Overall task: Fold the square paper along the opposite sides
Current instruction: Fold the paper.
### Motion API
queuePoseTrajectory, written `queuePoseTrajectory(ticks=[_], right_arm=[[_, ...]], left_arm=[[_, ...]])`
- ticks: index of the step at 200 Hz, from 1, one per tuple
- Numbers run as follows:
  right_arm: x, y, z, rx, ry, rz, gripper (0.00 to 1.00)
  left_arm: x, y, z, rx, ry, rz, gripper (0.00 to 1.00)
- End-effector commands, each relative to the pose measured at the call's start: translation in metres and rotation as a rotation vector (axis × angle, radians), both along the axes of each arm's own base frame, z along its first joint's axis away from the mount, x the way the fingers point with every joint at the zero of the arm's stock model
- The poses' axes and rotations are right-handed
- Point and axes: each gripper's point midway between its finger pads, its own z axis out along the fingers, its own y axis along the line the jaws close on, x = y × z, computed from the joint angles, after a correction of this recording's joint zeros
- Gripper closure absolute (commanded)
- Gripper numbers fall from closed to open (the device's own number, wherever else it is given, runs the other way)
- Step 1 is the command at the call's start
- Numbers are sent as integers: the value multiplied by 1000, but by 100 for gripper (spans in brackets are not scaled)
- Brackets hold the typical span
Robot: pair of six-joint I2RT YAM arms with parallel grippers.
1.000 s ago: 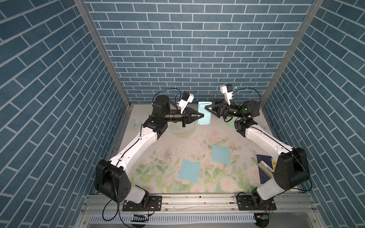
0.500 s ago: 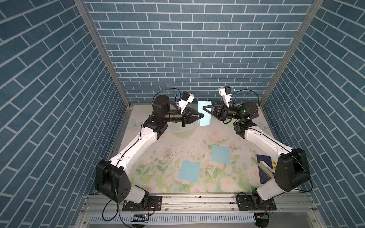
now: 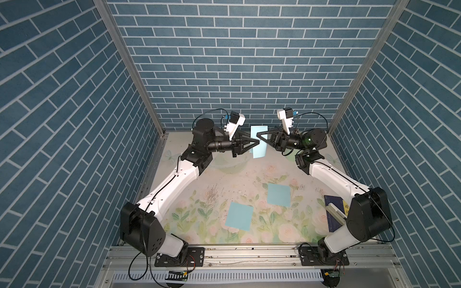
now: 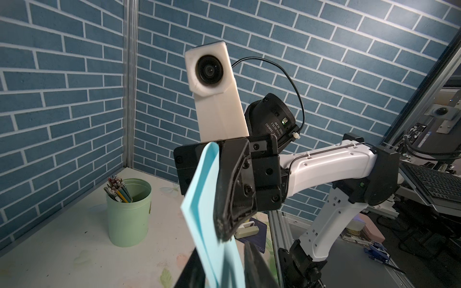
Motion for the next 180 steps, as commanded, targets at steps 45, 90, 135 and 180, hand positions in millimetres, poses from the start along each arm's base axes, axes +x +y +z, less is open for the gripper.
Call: queuePoseTrajectory(ticks=[45, 90, 135, 180], right_arm=[[-2, -2, 18, 27, -65, -8, 100], [-12, -3, 2, 8, -62, 6, 65], [-22, 1, -9, -1, -59, 36, 68], [-22, 2, -10, -6, -60, 46, 100]], left_arm=[[8, 0, 8, -2, -9, 55, 100], [13, 19, 22, -94, 23, 37, 100], [7, 22, 31, -126, 0, -3, 100], [8, 29, 26, -119, 4, 13, 100]])
